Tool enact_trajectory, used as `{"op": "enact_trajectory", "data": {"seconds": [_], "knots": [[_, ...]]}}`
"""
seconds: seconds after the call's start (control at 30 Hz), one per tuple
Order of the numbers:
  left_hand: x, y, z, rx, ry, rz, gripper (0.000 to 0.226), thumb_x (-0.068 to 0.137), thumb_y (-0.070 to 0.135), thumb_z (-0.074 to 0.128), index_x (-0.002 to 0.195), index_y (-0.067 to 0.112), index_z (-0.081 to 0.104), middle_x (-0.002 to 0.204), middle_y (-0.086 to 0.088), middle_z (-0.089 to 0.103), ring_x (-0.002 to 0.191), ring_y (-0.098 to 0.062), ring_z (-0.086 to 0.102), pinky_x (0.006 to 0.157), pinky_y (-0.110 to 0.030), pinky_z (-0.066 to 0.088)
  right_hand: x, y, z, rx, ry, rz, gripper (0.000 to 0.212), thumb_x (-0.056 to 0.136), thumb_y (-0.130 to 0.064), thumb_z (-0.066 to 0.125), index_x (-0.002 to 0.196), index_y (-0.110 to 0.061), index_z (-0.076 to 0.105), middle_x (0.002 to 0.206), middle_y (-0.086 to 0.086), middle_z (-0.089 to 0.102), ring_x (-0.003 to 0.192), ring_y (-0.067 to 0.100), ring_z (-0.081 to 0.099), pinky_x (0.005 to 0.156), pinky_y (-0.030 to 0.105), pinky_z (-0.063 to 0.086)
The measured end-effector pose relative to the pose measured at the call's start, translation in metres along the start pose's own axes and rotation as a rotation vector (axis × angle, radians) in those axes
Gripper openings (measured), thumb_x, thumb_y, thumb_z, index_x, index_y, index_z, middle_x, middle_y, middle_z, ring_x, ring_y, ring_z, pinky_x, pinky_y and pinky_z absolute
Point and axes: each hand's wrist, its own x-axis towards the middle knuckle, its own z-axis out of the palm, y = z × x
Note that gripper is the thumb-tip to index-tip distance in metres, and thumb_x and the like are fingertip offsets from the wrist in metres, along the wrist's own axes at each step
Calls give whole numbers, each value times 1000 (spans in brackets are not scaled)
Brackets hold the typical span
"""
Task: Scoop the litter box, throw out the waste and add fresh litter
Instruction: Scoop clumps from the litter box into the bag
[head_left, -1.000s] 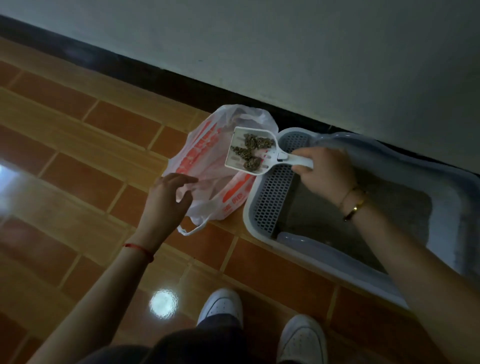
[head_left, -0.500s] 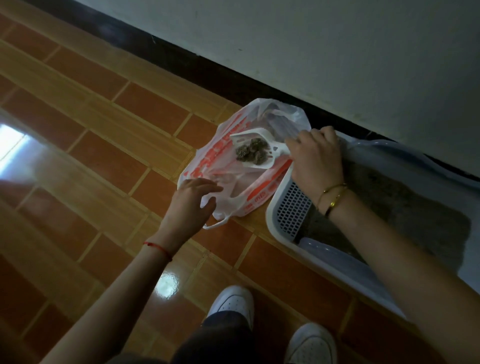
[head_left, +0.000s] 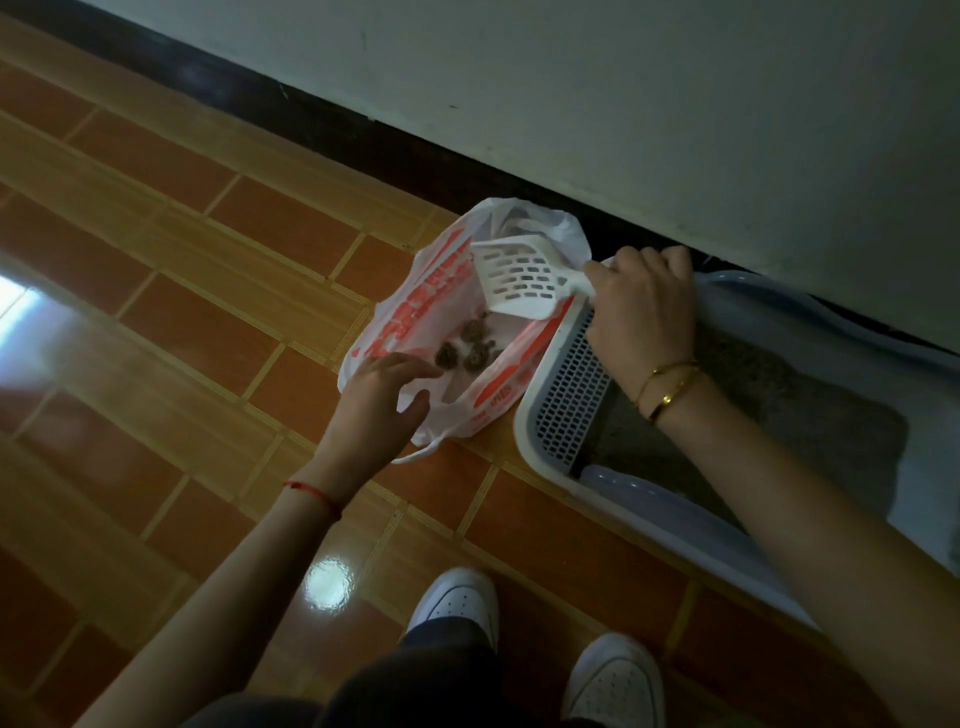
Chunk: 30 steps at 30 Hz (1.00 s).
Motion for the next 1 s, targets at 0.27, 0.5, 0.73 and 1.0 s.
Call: {"op": "enact_trajectory", "data": {"seconds": [0.27, 0.5, 0.73, 1.0], "knots": [[10, 30, -7, -56, 75, 85, 22, 90, 8, 60, 109, 13, 70, 111, -3, 70, 102, -12, 64, 89, -22, 46, -32, 60, -13, 631, -224, 347, 25, 89, -19, 63, 113, -11, 68, 102, 9, 69, 92, 22, 61, 77, 29, 43], [26, 70, 3, -85, 38, 218, 24, 92, 12, 58, 113, 19, 68, 110, -1, 69, 93, -12, 63, 79, -25, 53, -97, 132, -22, 668, -312, 582, 39, 87, -19, 66, 125, -13, 61, 122, 9, 64, 105, 21, 57, 85, 28, 39], [35, 103, 25, -85, -10, 297, 26, 93, 10, 58, 117, 18, 66, 113, -3, 67, 92, -3, 52, 77, -6, 37, -154, 177, -34, 430, -370, 634, 25, 89, -20, 60, 113, -21, 69, 110, 10, 69, 99, 28, 61, 82, 31, 45], [46, 120, 46, -83, -39, 383, 26, 92, 5, 58, 115, 13, 67, 114, -7, 66, 92, 5, 45, 78, 3, 33, -182, 177, -33, 80, -513, 485, 23, 86, -20, 60, 100, -32, 73, 94, 2, 70, 92, 25, 61, 89, 36, 44]]}}
